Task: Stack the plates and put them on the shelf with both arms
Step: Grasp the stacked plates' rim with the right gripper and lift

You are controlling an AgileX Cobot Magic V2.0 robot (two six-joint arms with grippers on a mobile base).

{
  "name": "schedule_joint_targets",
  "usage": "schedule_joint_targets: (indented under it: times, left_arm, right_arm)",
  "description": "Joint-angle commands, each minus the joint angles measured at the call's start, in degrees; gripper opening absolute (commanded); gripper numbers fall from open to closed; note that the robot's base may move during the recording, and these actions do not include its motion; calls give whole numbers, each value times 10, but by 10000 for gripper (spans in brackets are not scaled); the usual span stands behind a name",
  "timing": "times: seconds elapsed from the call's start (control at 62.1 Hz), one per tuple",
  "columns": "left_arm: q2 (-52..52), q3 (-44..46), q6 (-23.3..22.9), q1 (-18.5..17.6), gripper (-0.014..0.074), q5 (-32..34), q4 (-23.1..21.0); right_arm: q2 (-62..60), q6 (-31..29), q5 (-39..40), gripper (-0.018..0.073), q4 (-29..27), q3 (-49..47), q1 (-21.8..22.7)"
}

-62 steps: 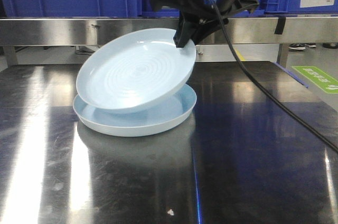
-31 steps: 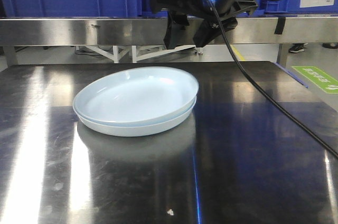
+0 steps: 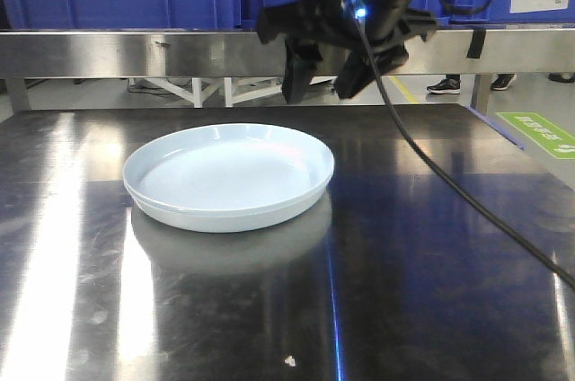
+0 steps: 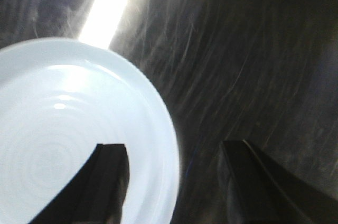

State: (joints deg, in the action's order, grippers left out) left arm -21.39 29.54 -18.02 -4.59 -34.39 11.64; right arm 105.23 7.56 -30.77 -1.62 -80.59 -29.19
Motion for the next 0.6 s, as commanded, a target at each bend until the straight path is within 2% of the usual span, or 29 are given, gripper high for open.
schedule_joint_targets:
  times: [0.0,0.58]
  left_arm:
    - [-3,16,0,-3,89,50,4]
    - [-3,16,0,-3,89,50,4]
  right_arm:
    - [-15,-2,19,488,1,-20,1]
    - [33,-2,8,483,1,-20,1]
